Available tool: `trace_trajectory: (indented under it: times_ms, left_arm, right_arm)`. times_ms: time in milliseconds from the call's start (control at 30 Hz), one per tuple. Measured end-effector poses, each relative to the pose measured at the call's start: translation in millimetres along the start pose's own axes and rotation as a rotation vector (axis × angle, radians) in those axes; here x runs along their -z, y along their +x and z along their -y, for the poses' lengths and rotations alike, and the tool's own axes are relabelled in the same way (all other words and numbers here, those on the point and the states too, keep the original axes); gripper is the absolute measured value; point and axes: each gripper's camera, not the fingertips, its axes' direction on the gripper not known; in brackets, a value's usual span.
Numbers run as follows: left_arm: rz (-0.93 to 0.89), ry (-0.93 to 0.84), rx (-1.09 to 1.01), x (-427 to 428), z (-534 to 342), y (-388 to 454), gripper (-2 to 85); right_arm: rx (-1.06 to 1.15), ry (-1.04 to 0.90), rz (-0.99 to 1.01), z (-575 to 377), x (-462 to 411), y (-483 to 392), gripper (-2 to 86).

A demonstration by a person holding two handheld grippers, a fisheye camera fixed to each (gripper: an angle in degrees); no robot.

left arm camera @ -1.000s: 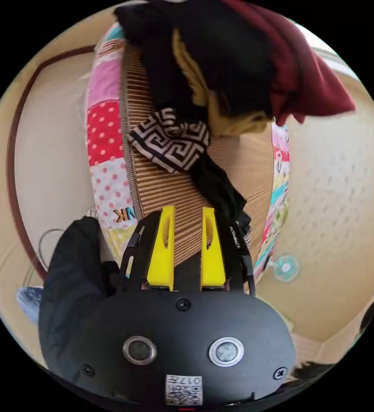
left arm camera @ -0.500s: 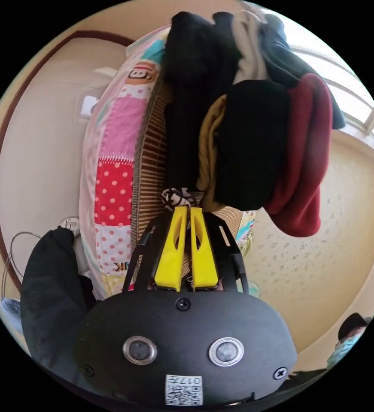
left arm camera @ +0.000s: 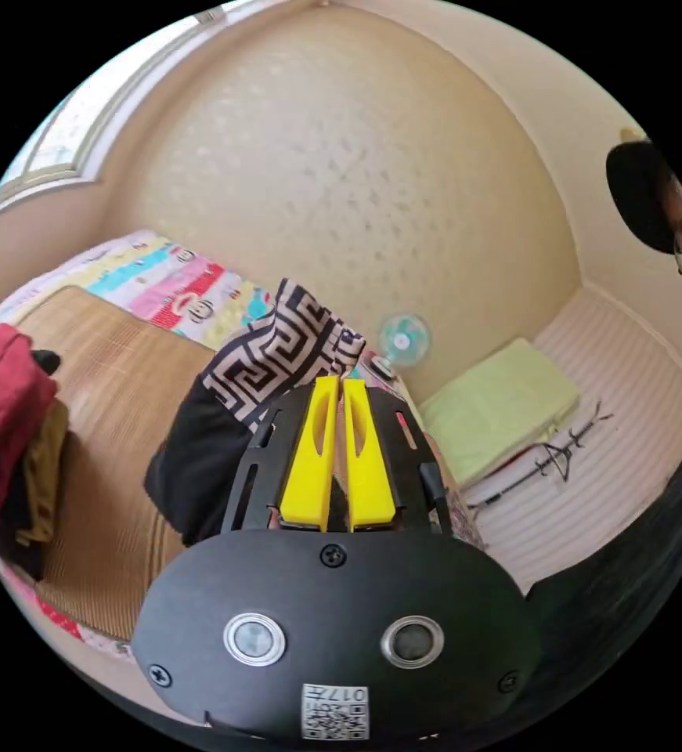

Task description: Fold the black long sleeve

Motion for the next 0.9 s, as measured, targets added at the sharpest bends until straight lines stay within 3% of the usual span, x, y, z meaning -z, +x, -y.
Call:
trace_trajectory:
  times_ms: [100,200,433,600,733,900]
  left_arm:
    - [0.006,-0.292,-0.089,-125.9,-28.1,40.0,3.2]
    - [0.051,-0.445,-0.075,-177.1,-64.9,41.9,4.7]
    - [0.404,-0.641,0.098,-150.1,-164.6,-31.3,5.2]
    - [0.611,-0.851,0.142,-172.3,-220.8,-96.9,0.1]
    - [0.623,-0.831,0.176,-208.6,-199.6,-126.3,-0.7]
    - [0.608,-0.702,0.275,-248.0,-119.1,-167.7,-0.5]
  right_arm:
    - [-0.038,0.009,-0.041,-3.0,28.1,34.2,0.3]
    - [-0.060,0.001,-0.082,-9.6,50.1,61.3,0.4]
    - [0.108,-0.116,-0.214,-24.3,41.0,61.0,0.5]
    - [0.338,-0.265,-0.267,-1.0,-20.6,25.7,0.5]
    - [0.379,-0.318,-0.305,49.0,-45.4,12.9,0.4]
    - [0.258,-0.172,-0.219,140.7,-17.9,8.1,0.5]
